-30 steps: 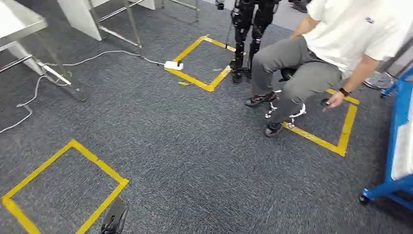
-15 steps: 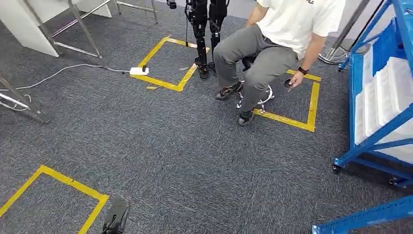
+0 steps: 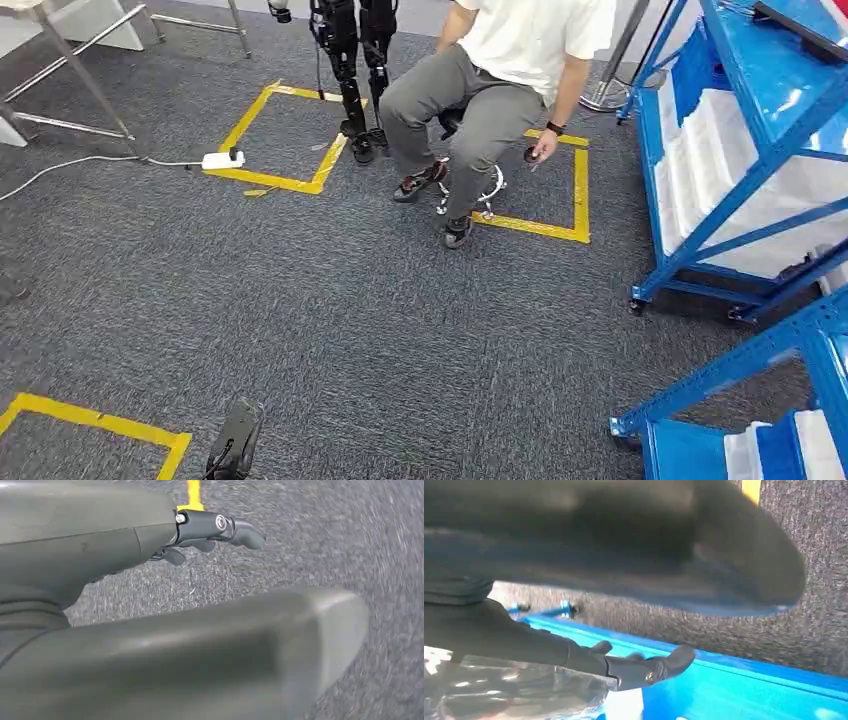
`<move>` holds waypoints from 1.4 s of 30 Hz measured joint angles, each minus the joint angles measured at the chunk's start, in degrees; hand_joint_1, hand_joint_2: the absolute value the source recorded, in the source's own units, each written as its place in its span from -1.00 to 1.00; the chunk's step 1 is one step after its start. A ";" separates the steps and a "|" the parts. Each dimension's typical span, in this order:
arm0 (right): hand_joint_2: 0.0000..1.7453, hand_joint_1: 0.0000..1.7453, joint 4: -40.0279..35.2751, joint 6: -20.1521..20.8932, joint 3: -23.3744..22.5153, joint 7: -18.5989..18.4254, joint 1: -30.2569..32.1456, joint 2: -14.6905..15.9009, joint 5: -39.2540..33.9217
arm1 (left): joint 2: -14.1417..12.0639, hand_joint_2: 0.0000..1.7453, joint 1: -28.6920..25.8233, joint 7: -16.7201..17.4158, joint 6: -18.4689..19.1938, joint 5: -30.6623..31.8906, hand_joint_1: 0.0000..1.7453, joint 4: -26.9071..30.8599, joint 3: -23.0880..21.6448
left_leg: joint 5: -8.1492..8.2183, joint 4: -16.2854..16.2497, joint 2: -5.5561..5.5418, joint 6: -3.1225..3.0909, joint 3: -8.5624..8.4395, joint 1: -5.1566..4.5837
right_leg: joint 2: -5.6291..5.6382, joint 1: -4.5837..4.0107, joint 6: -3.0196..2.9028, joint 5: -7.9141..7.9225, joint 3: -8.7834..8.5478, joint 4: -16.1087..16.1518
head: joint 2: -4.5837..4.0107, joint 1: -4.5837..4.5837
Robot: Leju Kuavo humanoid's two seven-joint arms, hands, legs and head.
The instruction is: Take the parts from the cabinet and place them on the table.
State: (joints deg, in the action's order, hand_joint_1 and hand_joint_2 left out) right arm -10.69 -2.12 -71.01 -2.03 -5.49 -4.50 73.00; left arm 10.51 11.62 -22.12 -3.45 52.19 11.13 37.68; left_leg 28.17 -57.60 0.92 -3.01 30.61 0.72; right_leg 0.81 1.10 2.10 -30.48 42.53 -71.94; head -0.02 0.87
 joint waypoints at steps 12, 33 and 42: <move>-1.00 -1.00 0.00 0.22 0.00 -0.15 -0.06 -0.02 0.02 | 0.09 -1.00 1.02 0.11 0.28 0.04 -1.00 0.02 -0.07 | 2.04 -0.93 4.28 2.90 -0.77 0.19 | -1.80 0.55 -0.97 5.20 -9.26 14.64 | 0.00 -0.11; -1.00 -1.00 0.00 0.52 0.00 -1.07 -0.16 -0.20 -0.09 | -0.17 -1.00 0.39 0.52 0.33 0.52 -1.00 0.02 -0.11 | -0.12 -0.22 1.48 0.26 0.58 0.12 | -0.13 0.20 0.50 -0.44 1.26 -3.12 | 0.00 0.09; -1.00 -1.00 0.00 0.52 0.00 -1.31 -0.25 -0.11 -0.15 | 0.00 -1.00 1.16 0.52 0.37 0.61 -1.00 0.04 -0.13 | 1.66 -0.41 5.72 3.47 -1.09 0.59 | -2.33 0.75 -1.03 5.07 -8.71 13.89 | 0.02 0.00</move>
State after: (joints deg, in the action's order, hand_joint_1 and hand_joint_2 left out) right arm -10.69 -1.60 -71.01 -3.34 -5.74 -4.61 72.85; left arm 10.51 12.78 -21.59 -3.08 52.81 11.17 37.55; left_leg 29.83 -58.01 6.64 0.46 29.52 1.31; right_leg -1.52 1.85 1.07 -25.41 33.82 -58.05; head 0.00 0.87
